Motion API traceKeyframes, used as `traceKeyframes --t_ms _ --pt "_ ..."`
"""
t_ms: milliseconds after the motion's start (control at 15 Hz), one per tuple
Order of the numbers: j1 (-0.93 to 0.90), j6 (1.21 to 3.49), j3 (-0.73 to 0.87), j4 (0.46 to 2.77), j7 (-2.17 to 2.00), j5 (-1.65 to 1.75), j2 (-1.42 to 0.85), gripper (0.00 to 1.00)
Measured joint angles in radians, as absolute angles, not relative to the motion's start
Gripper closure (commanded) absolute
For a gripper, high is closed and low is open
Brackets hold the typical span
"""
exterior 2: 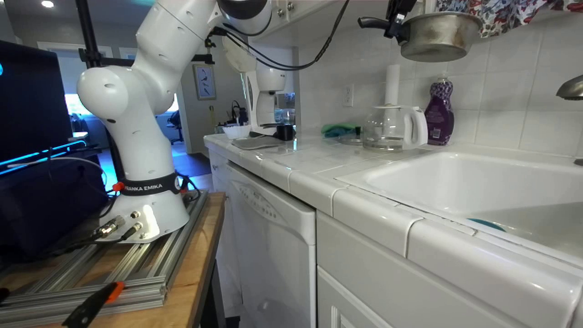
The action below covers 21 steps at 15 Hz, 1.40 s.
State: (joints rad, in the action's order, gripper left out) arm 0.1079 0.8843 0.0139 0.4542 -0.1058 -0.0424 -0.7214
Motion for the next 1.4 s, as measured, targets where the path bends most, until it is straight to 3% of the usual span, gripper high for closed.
traceKeyframes --t_ms 67,600,1400 --pt "0.108 0.884 0.014 0.454 -0.106 -0.042 -0.721 0.94" --pt "0.121 0.874 0.04 0.454 0.033 0.01 -0.723 0.94" --pt "0.283 0.897 0.06 0.455 0.172 0.022 -0.73 0.94"
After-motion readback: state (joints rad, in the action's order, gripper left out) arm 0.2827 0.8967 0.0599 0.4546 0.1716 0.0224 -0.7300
